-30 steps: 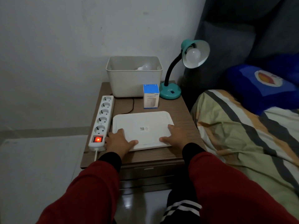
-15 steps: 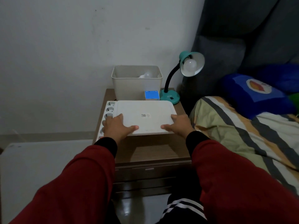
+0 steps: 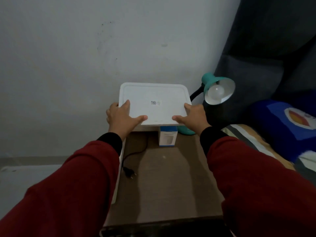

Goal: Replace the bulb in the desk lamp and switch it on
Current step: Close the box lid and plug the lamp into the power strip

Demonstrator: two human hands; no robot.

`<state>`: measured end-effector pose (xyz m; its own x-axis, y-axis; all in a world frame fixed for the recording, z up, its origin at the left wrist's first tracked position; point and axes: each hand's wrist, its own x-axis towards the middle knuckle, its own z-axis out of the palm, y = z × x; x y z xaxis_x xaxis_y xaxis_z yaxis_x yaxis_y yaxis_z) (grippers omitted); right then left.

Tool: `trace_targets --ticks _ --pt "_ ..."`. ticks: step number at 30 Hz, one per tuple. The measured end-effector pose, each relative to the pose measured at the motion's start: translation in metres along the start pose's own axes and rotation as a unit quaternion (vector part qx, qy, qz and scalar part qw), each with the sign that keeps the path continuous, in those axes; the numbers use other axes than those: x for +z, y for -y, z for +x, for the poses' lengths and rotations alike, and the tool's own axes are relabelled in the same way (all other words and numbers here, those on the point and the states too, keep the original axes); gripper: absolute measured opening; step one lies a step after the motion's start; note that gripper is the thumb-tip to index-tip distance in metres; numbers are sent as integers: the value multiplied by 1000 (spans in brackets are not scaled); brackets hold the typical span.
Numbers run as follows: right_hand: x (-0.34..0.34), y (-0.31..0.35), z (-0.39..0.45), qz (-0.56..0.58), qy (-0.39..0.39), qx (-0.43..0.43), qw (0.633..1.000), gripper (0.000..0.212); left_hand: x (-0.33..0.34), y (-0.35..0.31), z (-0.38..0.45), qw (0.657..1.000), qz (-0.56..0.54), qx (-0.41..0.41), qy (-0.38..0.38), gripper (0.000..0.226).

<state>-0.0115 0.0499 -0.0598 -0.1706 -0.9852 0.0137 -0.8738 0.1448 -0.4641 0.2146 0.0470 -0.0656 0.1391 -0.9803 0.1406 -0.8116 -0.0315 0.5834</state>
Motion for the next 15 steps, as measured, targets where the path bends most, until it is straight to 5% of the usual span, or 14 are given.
trace_targets --ticks 15 --pt "24 15 107 -6 16 -20 1000 74 29 9 101 999 17 -30 27 87"
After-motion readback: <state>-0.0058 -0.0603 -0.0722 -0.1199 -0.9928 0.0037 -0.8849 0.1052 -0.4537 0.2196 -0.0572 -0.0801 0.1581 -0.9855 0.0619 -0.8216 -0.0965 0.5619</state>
